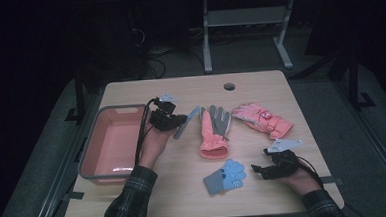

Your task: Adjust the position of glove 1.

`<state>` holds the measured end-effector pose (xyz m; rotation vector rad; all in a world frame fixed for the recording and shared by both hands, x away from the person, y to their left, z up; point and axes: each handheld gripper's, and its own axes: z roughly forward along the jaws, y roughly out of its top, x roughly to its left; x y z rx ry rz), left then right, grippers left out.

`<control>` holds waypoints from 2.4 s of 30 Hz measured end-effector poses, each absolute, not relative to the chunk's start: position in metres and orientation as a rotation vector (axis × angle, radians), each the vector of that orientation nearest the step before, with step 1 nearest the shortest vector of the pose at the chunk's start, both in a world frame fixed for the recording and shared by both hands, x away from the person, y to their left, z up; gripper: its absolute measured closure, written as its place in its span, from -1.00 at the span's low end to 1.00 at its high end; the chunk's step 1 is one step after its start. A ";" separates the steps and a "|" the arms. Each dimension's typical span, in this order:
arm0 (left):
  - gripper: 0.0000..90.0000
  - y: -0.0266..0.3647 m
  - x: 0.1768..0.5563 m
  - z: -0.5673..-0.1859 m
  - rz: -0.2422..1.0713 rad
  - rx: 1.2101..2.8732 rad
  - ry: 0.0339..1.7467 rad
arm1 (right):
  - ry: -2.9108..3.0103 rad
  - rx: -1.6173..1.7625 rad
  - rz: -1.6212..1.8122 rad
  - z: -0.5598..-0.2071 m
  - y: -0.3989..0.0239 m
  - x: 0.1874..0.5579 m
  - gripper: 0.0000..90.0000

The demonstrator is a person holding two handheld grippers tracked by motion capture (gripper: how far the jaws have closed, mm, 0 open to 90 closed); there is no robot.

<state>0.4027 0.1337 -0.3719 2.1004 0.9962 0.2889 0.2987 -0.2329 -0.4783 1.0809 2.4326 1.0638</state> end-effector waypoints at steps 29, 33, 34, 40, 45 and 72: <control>0.95 0.145 0.344 -0.362 0.216 2.113 0.875 | 2.751 0.687 1.240 -0.472 -0.146 0.286 1.00; 0.95 0.146 0.339 -0.363 0.204 2.099 0.869 | 2.727 0.699 1.255 -0.474 -0.134 0.293 1.00; 0.95 0.147 0.338 -0.362 0.203 2.102 0.861 | 2.722 0.702 1.253 -0.474 -0.131 0.294 1.00; 0.95 0.143 0.329 -0.365 0.202 2.122 0.846 | 2.702 0.708 1.253 -0.474 -0.121 0.299 1.00; 0.95 0.138 0.322 -0.370 0.191 2.140 0.830 | 2.685 0.727 1.286 -0.468 -0.131 0.297 0.99; 0.95 0.075 0.295 -0.422 0.038 2.288 0.729 | 2.485 0.996 1.262 -0.460 -0.232 0.296 0.97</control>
